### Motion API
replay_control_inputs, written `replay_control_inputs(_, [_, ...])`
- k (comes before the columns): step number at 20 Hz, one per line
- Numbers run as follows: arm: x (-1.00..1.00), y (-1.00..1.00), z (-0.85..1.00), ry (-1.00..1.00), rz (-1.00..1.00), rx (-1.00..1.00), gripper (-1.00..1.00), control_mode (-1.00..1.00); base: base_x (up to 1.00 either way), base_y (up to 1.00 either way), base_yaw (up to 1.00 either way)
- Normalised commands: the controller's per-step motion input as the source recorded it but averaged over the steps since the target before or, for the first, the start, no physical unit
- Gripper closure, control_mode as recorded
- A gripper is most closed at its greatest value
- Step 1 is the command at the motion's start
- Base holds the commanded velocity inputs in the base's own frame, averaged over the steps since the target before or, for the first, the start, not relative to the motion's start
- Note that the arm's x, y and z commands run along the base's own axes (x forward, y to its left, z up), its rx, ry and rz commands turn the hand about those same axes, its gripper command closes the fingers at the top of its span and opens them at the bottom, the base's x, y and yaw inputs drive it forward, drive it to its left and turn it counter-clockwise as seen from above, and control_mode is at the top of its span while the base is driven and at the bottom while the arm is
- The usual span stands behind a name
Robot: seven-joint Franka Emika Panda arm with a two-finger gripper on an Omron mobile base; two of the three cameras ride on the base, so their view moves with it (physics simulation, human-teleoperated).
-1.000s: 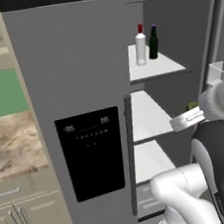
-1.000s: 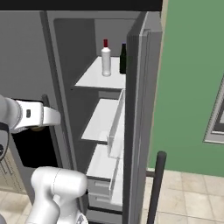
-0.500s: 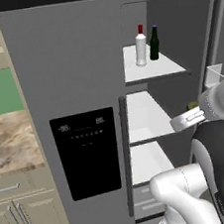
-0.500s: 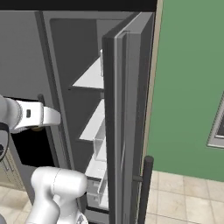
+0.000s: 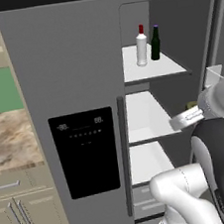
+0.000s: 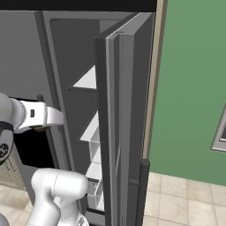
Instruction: Place the beer and liquor on the top shelf of the fridge to keep them out of children's reach, and place the kiwi on lower shelves for easy access.
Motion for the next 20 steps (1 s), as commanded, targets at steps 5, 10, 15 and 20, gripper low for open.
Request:
replay_control_inputs(5, [0.40,-0.01,-0.34,-0.01,0.00,0.00,1.00,-1.00,0.00,0.00,0.00])
replay_control_inputs(10, [0.44,-0.09,-0.42,0.00,0.00,0.00,1.00,-1.00,0.00,0.00,0.00])
replay_control_inputs(15, [0.51,-0.24,-0.45,0.00,0.00,0.00,1.00,-1.00,0.00,0.00,0.00])
replay_control_inputs(20, [0.60,-0.19,-0.49,0.00,0.00,0.00,1.00,-1.00,0.00,0.00,0.00])
